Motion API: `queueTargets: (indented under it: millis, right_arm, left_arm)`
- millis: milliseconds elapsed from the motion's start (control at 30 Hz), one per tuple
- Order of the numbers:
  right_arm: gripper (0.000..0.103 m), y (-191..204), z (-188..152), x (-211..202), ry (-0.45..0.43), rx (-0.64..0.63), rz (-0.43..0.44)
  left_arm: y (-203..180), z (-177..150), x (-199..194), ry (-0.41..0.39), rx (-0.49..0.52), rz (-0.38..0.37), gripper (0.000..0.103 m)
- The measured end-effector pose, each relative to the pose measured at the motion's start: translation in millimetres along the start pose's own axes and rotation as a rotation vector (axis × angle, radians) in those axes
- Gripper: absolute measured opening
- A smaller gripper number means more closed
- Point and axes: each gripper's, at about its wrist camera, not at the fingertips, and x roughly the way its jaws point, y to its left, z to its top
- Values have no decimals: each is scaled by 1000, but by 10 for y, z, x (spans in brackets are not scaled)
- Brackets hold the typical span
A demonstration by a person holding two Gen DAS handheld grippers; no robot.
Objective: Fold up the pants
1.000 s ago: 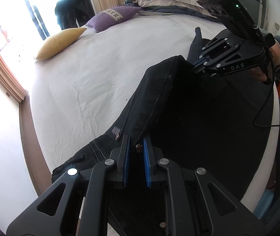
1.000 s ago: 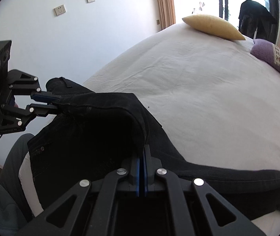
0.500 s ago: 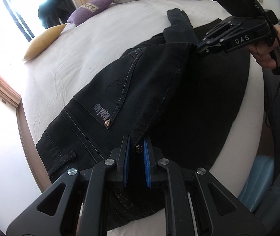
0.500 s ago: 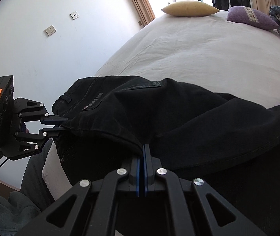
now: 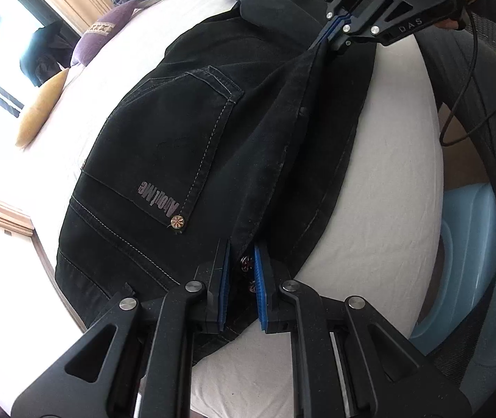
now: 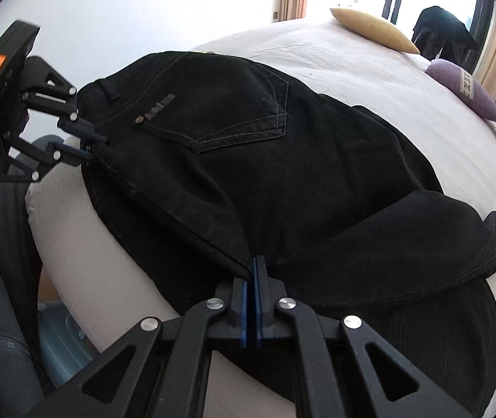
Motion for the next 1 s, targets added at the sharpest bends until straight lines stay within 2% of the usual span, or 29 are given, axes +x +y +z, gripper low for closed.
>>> queueTargets:
  millis: [100, 233, 400, 500, 767, 867, 1000]
  right_arm:
    - [4, 148, -33, -25, -5, -54, -53]
    - [4, 364, -130, 13, 7, -143, -119]
    - [4, 518, -250, 53, 20, -178, -134]
    - [4, 551, -212, 138, 33, -180, -156]
    - [5, 445, -202, 182, 19, -135, -136]
    - [7, 430, -217, 186, 12, -125, -133]
    - [7, 412, -225, 178, -4, -94, -141]
  left_arm:
    - [-126, -64, 2, 6, 26, 5, 11]
    - [-94, -131, 3, 7, 61, -11, 11]
    - [-12, -178, 29, 4, 76, -24, 11]
    - [-36, -235, 125, 4, 83, -21, 11]
    - [32, -234, 206, -23, 19, -35, 13]
    - [28, -255, 180, -45, -44, -35, 16]
    - [181, -191, 19, -44, -164, -81, 19]
